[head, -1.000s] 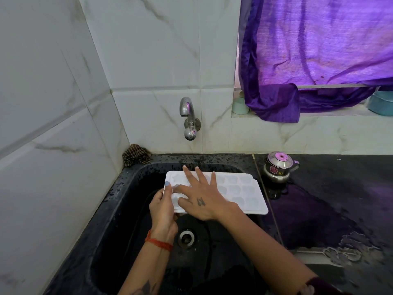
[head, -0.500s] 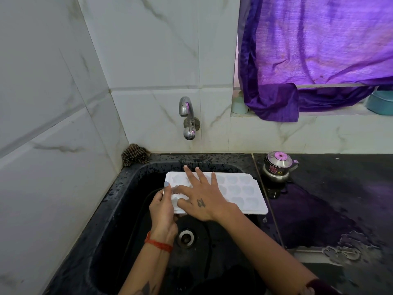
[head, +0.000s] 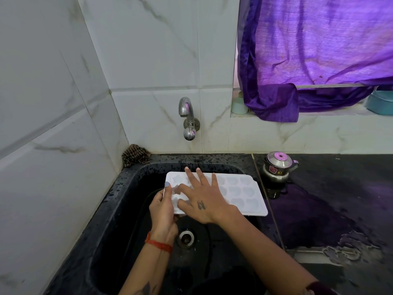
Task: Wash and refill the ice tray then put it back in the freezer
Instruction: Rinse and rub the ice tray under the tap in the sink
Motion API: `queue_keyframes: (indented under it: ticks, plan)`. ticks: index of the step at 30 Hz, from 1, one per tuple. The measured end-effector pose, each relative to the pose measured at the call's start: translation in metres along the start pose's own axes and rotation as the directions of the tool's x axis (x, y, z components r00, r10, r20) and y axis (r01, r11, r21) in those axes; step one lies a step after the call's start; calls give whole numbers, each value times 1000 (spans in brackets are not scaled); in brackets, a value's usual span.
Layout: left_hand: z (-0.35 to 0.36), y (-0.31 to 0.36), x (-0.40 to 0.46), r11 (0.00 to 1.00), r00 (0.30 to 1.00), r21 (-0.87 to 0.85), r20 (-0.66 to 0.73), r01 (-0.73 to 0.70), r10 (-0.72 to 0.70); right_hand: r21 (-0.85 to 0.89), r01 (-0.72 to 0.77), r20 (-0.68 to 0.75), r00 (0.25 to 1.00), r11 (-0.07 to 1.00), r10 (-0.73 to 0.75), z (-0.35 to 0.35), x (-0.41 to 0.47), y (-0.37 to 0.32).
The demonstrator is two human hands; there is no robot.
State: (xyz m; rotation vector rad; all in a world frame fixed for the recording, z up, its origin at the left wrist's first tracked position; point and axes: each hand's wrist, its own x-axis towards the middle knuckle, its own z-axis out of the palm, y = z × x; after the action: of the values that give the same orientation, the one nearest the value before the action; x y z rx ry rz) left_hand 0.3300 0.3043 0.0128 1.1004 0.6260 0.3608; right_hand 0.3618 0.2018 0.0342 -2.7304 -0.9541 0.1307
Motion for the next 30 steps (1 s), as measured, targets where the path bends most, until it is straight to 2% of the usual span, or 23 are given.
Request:
queue_keyframes:
  ticks: [5,10,15,19,23,30]
  plan:
    - [-2,0,2,1000,1000,-15,-18,-6,6,112,42,5,999,993,-43,-5,-4,6]
    - [-6,4,7,1000,998,-22,-59,4,-5,151,67,-95,994,986,-53,-6,-12,19]
    - [-6,10,16,1000,996,-14,-88,5,-6,228,19,-247,968,973,39,-2,-25,45]
    - [-5,18,19,1000,994,-22,-111,-15,12,285,-42,-363,920,958,148,-3,-35,65]
    - [-3,24,20,999,993,-29,-120,-24,20,317,-131,-364,898,939,248,-6,-41,84]
    - [-4,27,25,998,991,-52,-133,-20,13,371,-196,-419,837,908,352,-1,-45,102]
